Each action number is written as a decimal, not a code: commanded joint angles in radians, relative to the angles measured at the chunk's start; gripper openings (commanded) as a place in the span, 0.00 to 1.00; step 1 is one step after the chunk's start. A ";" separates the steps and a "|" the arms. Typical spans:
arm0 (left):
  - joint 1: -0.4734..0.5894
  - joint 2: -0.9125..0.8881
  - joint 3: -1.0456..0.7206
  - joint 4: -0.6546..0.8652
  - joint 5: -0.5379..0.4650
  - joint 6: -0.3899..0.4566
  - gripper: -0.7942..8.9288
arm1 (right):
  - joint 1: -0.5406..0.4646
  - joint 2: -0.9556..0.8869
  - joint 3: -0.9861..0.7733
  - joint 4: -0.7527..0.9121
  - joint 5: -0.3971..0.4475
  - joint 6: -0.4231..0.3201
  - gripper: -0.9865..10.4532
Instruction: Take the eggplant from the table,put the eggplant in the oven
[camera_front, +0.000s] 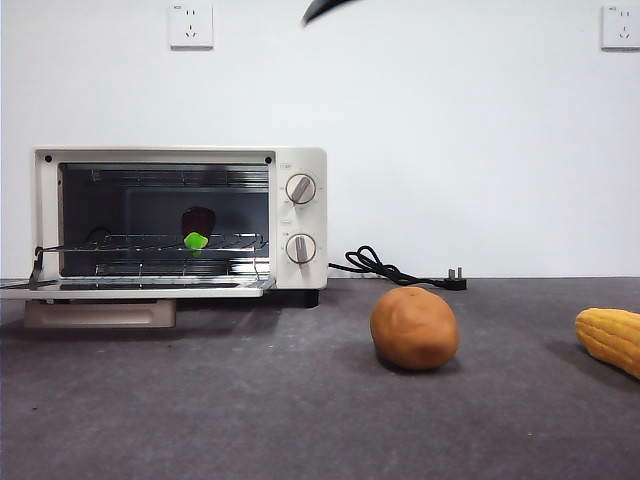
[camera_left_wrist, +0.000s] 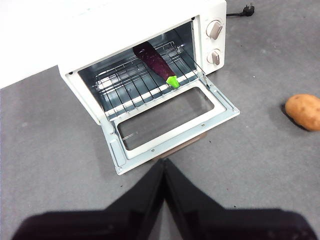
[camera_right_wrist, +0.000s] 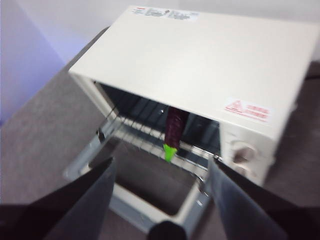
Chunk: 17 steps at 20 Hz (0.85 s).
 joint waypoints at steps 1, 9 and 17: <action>-0.003 -0.003 -0.002 0.020 0.000 0.001 0.08 | 0.003 -0.057 0.003 -0.081 0.003 -0.115 0.36; -0.003 -0.003 -0.002 0.029 0.000 0.000 0.08 | 0.003 -0.196 0.003 -0.360 -0.010 -0.248 0.36; -0.003 -0.003 -0.002 0.033 0.000 0.000 0.08 | 0.006 -0.255 0.003 -0.554 -0.294 -0.299 0.36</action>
